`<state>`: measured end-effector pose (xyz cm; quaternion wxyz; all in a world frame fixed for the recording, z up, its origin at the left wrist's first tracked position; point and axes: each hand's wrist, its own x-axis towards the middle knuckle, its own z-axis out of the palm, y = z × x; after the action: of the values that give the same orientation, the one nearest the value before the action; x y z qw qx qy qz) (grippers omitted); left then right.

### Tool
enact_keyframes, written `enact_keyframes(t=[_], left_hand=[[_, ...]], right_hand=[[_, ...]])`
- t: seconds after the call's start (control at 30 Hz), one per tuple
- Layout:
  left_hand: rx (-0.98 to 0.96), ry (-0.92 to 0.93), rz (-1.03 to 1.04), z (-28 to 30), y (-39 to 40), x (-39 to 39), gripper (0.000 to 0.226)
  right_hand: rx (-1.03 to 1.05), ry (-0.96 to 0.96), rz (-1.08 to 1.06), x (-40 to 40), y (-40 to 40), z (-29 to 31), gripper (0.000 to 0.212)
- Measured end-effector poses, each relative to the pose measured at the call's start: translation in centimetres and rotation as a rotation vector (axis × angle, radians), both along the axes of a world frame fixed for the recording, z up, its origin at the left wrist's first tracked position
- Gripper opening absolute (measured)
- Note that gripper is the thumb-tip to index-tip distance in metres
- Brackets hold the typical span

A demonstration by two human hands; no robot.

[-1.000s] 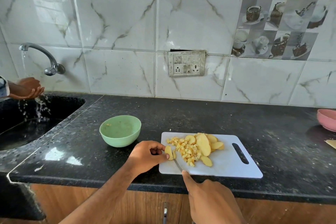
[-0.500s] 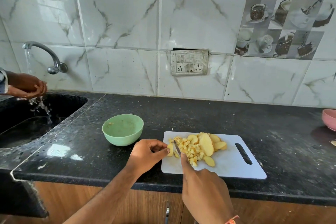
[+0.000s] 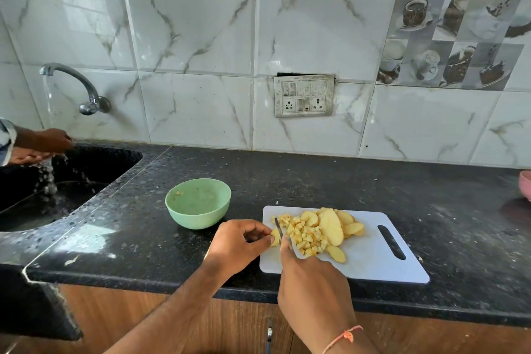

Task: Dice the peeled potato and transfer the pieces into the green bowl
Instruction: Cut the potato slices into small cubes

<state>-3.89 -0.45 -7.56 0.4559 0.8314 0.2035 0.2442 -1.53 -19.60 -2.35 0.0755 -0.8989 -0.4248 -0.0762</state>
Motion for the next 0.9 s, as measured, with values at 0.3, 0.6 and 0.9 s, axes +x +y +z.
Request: enact_keyframes(t=[0.3, 0.6, 0.9], left_hand=[[0.012, -0.012, 0.012, -0.1, 0.1, 0.0, 0.013], [0.054, -0.034, 0.012, -0.6, 0.3, 0.1, 0.009], [0.067, -0.04, 0.023, -0.9, 0.6, 0.2, 0.013]], right_hand=[[-0.054, 0.046, -0.04, 0.1, 1.8, 0.0, 0.072], [-0.08, -0.006, -0.004, -0.7, 1.2, -0.1, 0.068], [-0.068, -0.015, -0.016, 0.3, 2.1, -0.9, 0.07]])
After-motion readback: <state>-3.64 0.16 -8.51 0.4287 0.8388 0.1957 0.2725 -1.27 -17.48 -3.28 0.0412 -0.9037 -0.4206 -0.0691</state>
